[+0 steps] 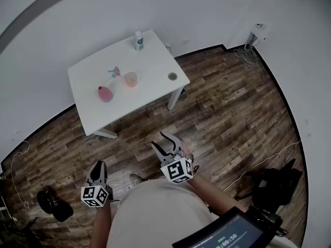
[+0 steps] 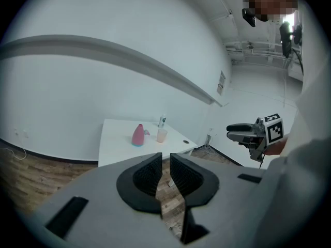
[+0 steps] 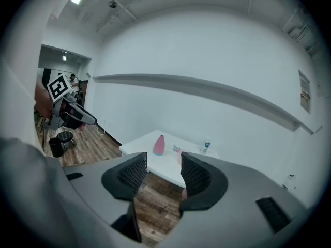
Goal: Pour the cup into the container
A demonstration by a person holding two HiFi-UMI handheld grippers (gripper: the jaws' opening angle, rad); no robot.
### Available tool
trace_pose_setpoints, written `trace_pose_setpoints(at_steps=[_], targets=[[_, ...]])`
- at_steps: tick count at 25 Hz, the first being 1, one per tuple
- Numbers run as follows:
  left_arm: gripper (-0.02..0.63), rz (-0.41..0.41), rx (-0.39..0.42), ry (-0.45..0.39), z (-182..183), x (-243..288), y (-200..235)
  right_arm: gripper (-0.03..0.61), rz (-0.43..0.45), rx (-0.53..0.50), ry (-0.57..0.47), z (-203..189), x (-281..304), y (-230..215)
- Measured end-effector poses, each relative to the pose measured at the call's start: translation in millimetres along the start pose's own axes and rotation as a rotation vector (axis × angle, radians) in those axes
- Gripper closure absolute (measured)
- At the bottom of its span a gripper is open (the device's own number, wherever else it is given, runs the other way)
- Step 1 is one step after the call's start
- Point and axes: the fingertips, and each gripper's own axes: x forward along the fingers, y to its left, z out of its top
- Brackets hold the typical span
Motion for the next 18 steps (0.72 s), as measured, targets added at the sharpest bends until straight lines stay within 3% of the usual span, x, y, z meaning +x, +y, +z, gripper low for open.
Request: trace_pose_setpoints(at_steps=[8, 18], targets=[[0.558, 0.034, -0.026, 0.066, -27, -13, 52, 0.368, 0.037, 0.008, 0.057, -7, 28, 47], [0.560, 0.060, -0.036, 0.110, -45, -6, 70, 0.368, 0.082, -0.006, 0.117, -22, 46, 64]])
